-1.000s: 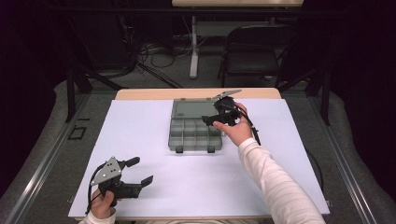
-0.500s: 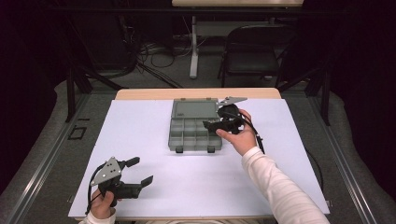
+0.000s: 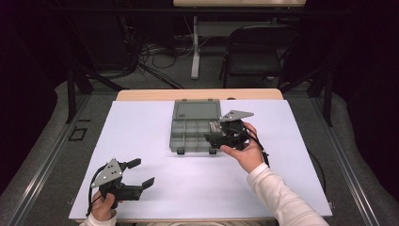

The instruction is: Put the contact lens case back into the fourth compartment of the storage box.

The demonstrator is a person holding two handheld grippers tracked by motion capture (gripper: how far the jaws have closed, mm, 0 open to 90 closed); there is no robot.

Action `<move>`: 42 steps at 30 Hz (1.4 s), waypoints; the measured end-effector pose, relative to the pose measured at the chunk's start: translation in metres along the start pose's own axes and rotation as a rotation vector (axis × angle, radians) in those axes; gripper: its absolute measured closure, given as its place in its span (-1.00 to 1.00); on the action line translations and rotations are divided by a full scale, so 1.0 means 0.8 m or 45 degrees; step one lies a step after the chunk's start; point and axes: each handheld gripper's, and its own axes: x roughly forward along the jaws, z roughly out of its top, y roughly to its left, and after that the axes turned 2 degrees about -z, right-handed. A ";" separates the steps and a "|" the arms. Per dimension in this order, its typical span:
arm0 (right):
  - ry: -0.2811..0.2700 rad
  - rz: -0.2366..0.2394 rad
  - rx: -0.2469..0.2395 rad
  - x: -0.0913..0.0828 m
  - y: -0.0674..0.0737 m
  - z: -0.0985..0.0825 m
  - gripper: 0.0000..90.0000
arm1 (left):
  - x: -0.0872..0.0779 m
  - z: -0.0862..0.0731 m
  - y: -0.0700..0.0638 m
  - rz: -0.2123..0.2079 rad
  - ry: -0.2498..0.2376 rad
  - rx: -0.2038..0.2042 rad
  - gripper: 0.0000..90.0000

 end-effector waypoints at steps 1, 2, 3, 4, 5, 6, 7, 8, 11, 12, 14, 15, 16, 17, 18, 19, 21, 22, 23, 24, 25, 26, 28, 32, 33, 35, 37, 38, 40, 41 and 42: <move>-0.004 0.003 -0.007 -0.002 0.002 -0.002 -0.49 | 0.000 0.000 0.000 0.000 0.000 0.000 -0.65; -0.009 0.004 -0.010 -0.004 0.005 -0.004 -0.49 | 0.000 0.000 0.000 0.000 0.000 0.001 -0.65; -0.009 0.004 -0.010 -0.004 0.005 -0.004 -0.49 | 0.000 0.000 0.000 0.000 0.000 0.001 -0.65; -0.010 0.009 -0.012 -0.007 0.007 -0.005 -0.49 | 0.000 0.000 0.000 0.006 0.003 0.001 -0.65; -0.012 0.016 -0.015 -0.009 0.009 -0.007 -0.50 | 0.000 0.000 -0.001 0.007 0.003 0.001 -0.65; -0.022 0.023 -0.026 -0.015 0.013 -0.010 -0.50 | 0.000 0.000 -0.001 0.008 0.004 0.001 -0.65; -0.024 0.028 -0.031 -0.018 0.015 -0.011 -0.50 | 0.000 0.000 -0.001 0.008 0.004 0.002 -0.65; -0.031 0.033 -0.031 -0.021 0.017 -0.013 -0.50 | 0.000 0.000 -0.001 0.008 0.004 0.002 -0.65; -0.043 0.046 -0.030 -0.031 0.021 -0.018 -0.50 | 0.000 0.000 -0.001 0.009 0.004 0.002 -0.65; -0.043 0.046 -0.030 -0.031 0.021 -0.018 -0.50 | 0.000 0.000 -0.001 0.009 0.004 0.002 -0.65; -0.052 0.059 -0.025 -0.040 0.024 -0.024 -0.50 | 0.000 0.000 -0.001 0.009 0.005 0.003 -0.65; -0.054 0.065 -0.024 -0.042 0.025 -0.027 -0.50 | 0.000 0.000 -0.001 0.009 0.006 0.003 -0.65; -0.052 0.068 -0.020 -0.044 0.026 -0.030 -0.50 | 0.000 0.000 -0.001 0.010 0.006 0.004 -0.65; -0.052 0.072 -0.015 -0.046 0.026 -0.033 -0.50 | 0.000 0.000 -0.001 0.010 0.006 0.004 -0.65; -0.055 0.073 -0.011 -0.048 0.027 -0.036 -0.50 | 0.000 0.000 -0.001 0.009 0.007 0.003 -0.65; -0.055 0.073 -0.004 -0.050 0.027 -0.039 -0.50 | 0.000 0.000 -0.001 0.009 0.007 0.003 -0.65; -0.058 0.071 0.007 -0.053 0.027 -0.045 -0.50 | 0.000 0.000 -0.001 0.009 0.006 0.004 -0.65; -0.058 0.071 0.007 -0.053 0.027 -0.045 -0.50 | 0.000 0.000 -0.001 0.009 0.006 0.004 -0.65; -0.063 0.068 0.011 -0.055 0.026 -0.049 -0.50 | 0.000 0.000 -0.001 0.010 0.007 0.004 -0.65; -0.061 0.066 0.018 -0.056 0.026 -0.052 -0.50 | 0.000 0.000 -0.001 0.009 0.008 0.004 -0.65; -0.064 0.061 0.020 -0.057 0.025 -0.055 -0.50 | 0.000 0.000 -0.001 0.004 0.006 0.005 -0.65; -0.058 0.051 0.022 -0.058 0.025 -0.060 -0.50 | 0.000 0.000 -0.001 0.004 0.006 0.005 -0.65; -0.052 0.035 0.026 -0.058 0.024 -0.070 -0.50 | 0.000 0.000 -0.001 0.009 0.007 0.005 -0.65; -0.042 0.021 0.038 -0.058 0.022 -0.085 -0.50 | 0.000 0.000 -0.001 0.005 0.007 0.004 -0.65; -0.038 0.021 0.046 -0.059 0.021 -0.088 -0.50 | 0.000 0.000 -0.001 0.005 0.007 0.004 -0.65; -0.039 0.018 0.057 -0.060 0.020 -0.095 -0.50 | 0.000 0.000 -0.001 0.005 0.007 0.004 -0.65; -0.046 0.008 0.067 -0.060 0.019 -0.102 -0.50 | 0.000 0.000 -0.001 0.006 0.007 0.004 -0.65; -0.045 0.005 0.069 -0.061 0.018 -0.105 -0.50 | 0.000 0.000 -0.001 0.012 0.008 0.003 -0.65; -0.044 -0.017 0.054 -0.062 0.019 -0.111 -0.50 | 0.000 0.000 -0.001 0.007 0.007 0.003 -0.65; -0.044 -0.031 0.041 -0.063 0.019 -0.114 -0.50 | 0.000 0.000 -0.001 0.007 0.007 0.003 -0.65; -0.044 -0.039 0.032 -0.063 0.020 -0.116 -0.50 | 0.000 0.000 -0.001 0.007 0.008 0.004 -0.65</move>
